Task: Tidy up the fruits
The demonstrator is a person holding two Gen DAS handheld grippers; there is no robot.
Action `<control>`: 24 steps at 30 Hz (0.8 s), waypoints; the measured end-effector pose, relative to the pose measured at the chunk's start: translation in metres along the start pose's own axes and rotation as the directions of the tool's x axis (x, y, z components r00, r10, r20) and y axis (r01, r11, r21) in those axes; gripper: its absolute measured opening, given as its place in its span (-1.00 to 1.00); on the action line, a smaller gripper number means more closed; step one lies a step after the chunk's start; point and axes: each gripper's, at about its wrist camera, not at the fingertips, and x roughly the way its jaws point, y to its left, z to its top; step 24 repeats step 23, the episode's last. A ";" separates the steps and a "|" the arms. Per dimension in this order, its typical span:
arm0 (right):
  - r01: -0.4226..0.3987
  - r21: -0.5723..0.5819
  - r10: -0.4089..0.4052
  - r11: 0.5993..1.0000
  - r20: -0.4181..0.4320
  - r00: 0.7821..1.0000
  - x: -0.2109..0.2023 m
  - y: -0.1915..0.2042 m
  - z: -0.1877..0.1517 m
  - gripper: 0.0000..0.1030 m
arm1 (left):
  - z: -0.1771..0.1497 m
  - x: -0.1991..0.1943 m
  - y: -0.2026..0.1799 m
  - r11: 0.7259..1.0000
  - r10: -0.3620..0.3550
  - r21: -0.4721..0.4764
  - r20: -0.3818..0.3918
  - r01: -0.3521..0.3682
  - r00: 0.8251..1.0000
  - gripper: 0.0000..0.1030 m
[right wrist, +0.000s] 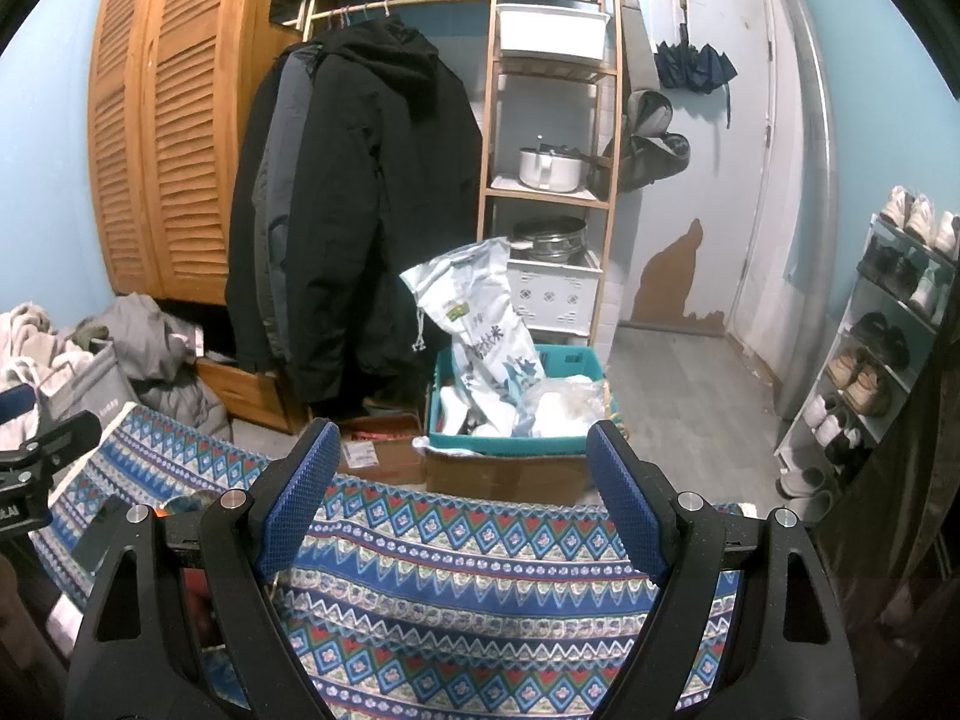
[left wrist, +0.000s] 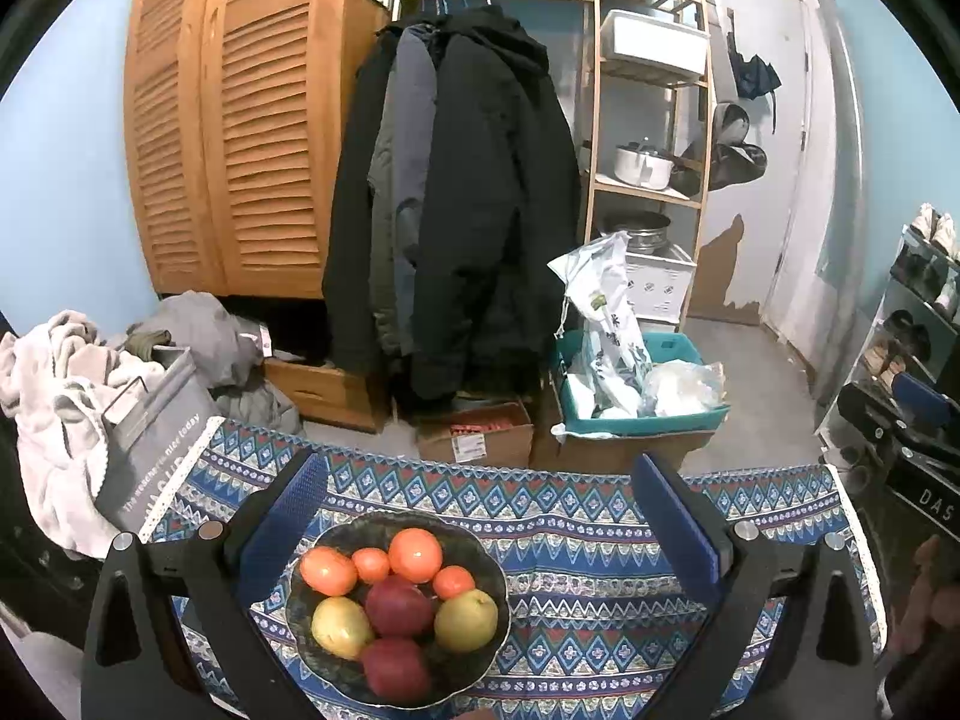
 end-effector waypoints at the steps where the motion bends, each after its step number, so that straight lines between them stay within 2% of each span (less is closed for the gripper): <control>1: 0.000 -0.001 0.000 1.000 -0.001 1.000 0.000 -0.001 0.000 0.61 | 0.000 0.000 0.000 1.000 -0.001 -0.001 -0.001 0.001 1.000 0.98; 24: -0.001 0.000 0.001 1.000 0.000 1.000 0.000 -0.001 0.000 0.61 | 0.001 -0.003 0.002 1.000 -0.012 -0.004 0.011 0.012 1.000 0.98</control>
